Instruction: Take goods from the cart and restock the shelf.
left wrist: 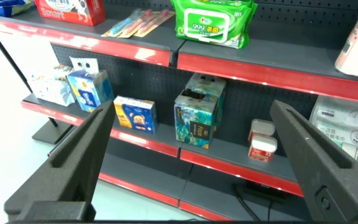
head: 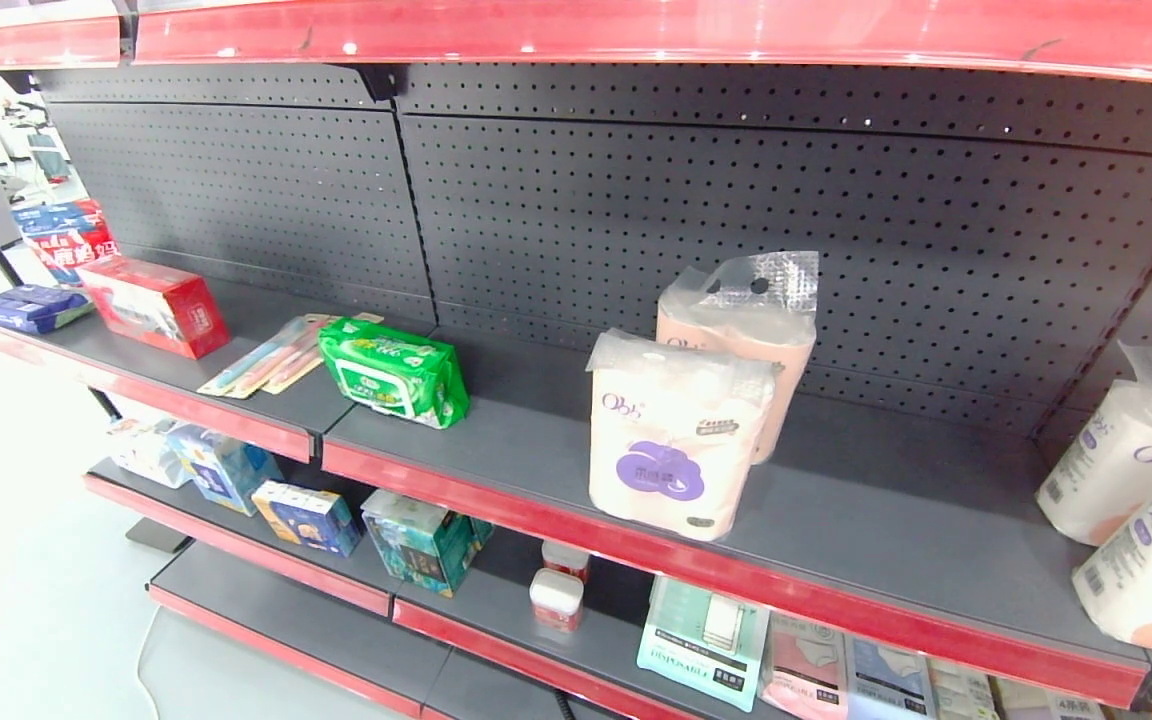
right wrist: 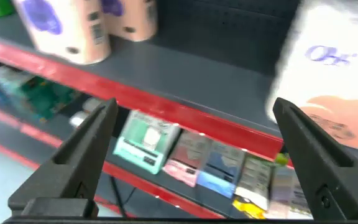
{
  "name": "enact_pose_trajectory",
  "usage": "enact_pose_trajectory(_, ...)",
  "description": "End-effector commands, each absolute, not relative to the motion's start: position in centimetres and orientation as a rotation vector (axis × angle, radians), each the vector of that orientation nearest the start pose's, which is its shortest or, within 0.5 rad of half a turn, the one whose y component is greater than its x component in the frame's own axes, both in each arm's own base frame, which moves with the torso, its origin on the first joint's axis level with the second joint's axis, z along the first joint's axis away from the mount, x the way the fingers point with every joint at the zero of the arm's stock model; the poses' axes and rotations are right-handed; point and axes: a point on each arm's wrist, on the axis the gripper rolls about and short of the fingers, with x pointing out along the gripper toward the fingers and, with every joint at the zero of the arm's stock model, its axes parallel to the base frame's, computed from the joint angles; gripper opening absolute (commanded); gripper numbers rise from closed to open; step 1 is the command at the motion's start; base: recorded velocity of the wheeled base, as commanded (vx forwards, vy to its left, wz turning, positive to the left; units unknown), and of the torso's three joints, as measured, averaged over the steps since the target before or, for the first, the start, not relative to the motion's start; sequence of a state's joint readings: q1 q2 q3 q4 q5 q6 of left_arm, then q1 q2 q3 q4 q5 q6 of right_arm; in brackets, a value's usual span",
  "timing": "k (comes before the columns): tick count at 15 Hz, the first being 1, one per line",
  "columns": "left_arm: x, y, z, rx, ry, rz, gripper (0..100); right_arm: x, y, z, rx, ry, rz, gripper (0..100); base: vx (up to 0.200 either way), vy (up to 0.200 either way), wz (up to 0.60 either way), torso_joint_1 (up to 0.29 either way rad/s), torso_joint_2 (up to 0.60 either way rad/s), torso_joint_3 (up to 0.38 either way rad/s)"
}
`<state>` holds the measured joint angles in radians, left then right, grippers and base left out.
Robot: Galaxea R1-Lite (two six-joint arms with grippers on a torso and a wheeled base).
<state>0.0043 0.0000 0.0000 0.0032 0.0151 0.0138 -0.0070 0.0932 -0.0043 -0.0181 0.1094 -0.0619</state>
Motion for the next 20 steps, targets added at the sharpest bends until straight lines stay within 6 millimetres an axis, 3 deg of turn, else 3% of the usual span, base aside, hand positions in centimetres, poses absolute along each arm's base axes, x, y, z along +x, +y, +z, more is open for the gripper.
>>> enact_pose_trajectory(1, -2.28, 0.02, 7.52, 0.014, 0.003, 0.02, 100, -1.62, 0.06, 7.78, -0.015, 0.08, 0.123, 100, 0.0, 0.0, 0.0, 0.0, 0.0, 0.0)
enact_pose_trajectory(10, -2.28, 0.02, 7.52, 0.014, 0.003, 0.02, 100, -2.27, 0.0, 7.55, -0.002, 0.002, 0.008, 100, 0.0, 0.0, 0.0, 0.0, 0.0, 0.0)
enact_pose_trajectory(20, -2.28, 0.02, 7.52, 0.012, 0.003, 0.017, 100, -2.27, 0.0, 7.55, 0.003, 0.002, 0.005, 100, 0.0, 0.0, -0.06, 0.0, 0.0, 0.0)
